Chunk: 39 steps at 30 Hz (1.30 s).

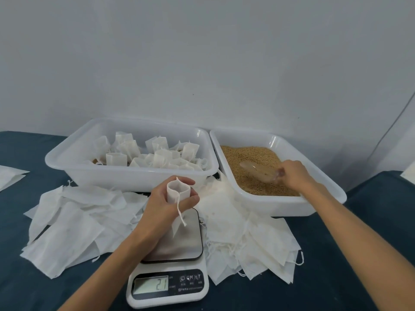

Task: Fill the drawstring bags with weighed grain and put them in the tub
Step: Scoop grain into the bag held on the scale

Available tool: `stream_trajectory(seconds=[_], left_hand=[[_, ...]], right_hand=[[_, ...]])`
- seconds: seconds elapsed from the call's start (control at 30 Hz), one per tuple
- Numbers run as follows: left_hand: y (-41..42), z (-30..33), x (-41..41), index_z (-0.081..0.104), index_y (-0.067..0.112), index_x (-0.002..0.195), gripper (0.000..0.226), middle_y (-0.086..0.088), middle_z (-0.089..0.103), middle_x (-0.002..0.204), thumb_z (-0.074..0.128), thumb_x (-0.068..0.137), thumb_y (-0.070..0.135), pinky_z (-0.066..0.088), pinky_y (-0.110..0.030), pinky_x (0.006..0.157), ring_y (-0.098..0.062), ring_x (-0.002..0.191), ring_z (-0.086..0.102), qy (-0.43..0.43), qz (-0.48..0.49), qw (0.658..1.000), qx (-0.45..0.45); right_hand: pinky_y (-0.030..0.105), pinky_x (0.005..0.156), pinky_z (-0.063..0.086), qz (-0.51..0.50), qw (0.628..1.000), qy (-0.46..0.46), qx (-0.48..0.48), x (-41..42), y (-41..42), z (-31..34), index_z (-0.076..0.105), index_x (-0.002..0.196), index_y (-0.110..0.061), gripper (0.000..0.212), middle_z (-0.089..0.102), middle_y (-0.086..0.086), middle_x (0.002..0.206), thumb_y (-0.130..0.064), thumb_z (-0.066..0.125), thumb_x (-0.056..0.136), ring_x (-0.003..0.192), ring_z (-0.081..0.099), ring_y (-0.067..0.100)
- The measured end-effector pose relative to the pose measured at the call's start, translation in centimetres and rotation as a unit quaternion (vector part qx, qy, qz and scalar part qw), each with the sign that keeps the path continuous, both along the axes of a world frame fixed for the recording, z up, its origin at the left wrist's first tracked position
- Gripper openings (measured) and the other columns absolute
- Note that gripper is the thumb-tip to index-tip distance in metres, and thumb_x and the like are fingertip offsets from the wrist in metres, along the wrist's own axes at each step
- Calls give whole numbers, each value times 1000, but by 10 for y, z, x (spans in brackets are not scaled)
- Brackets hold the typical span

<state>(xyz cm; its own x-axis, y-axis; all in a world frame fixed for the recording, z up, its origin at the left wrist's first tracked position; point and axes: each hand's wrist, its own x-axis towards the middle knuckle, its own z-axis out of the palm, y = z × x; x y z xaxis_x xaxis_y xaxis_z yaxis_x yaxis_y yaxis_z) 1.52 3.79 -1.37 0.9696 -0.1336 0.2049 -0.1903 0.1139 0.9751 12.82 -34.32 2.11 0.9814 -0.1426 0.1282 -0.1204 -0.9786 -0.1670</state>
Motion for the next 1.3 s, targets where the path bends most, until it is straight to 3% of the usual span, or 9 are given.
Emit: stream_trajectory(seconds=[0.13, 0.23, 0.4, 0.53, 0.67, 0.8, 1.0, 1.13, 1.3], left_hand=[[0, 0, -1, 70, 15, 107, 25, -5, 75, 89, 80, 87, 3, 53, -29, 77, -15, 83, 69, -3, -1, 1000, 10], [-1, -1, -1, 72, 17, 106, 28, -3, 76, 90, 85, 82, 10, 53, -32, 79, -14, 83, 70, -8, -3, 1000, 15], [-3, -4, 0, 75, 28, 100, 28, -1, 77, 95, 83, 74, 27, 57, -36, 85, -15, 90, 73, -13, 7, 1000, 26], [-4, -4, 0, 73, 22, 104, 31, -3, 77, 96, 83, 75, 25, 58, -40, 89, -18, 93, 72, -4, -10, 1000, 26], [-4, -7, 1, 72, 19, 106, 27, -3, 76, 94, 81, 80, 20, 56, -32, 84, -14, 90, 70, -9, -17, 1000, 17], [-4, -11, 3, 71, 18, 101, 21, -2, 76, 93, 82, 86, 8, 54, -22, 76, -8, 85, 69, -15, -15, 999, 24], [-4, -12, 4, 68, 13, 98, 19, 4, 73, 85, 81, 87, 6, 52, -16, 69, -2, 77, 67, -25, -15, 999, 27], [-4, -12, 3, 69, 19, 103, 23, 14, 73, 83, 80, 88, 6, 51, -12, 67, 4, 79, 69, -25, -19, 999, 22], [-5, -12, 2, 67, 29, 93, 28, 18, 73, 84, 79, 88, 5, 48, -8, 68, 6, 80, 69, -33, -20, 999, 33]], right_hand=[[34, 73, 51, 18, 999, -31, 39, -4, 5, 2, 71, 80, -12, 16, 67, 2, 84, -18, 86, 77, 83, 65, 22], [41, 86, 53, 55, 995, -45, 72, -12, 17, 6, 74, 92, -11, 16, 70, 6, 94, -18, 83, 80, 91, 65, 24], [35, 90, 50, 166, 968, -123, 144, -38, 55, 22, 77, 105, -19, 24, 70, 0, 103, -23, 81, 82, 96, 63, 15], [39, 87, 52, 273, 946, -159, 77, -64, 89, 42, 75, 115, -22, 30, 69, -4, 103, -32, 75, 86, 95, 63, 15], [42, 82, 56, 322, 932, -165, -1, -85, 111, 54, 71, 126, -21, 35, 68, -5, 102, -25, 68, 91, 89, 65, 17], [35, 80, 55, 338, 927, -160, -19, -97, 123, 68, 67, 131, -16, 43, 65, -3, 102, -21, 53, 91, 84, 63, 16], [48, 75, 54, 353, 912, -190, -87, -103, 133, 83, 70, 127, -11, 45, 66, 5, 97, -9, 76, 83, 86, 59, 29], [44, 72, 52, 370, 894, -221, -127, -101, 135, 86, 72, 123, -6, 46, 68, 11, 94, -3, 81, 78, 80, 57, 32], [49, 78, 52, 379, 874, -250, -172, -97, 135, 88, 73, 120, -4, 47, 68, 16, 93, -3, 84, 74, 79, 61, 37]])
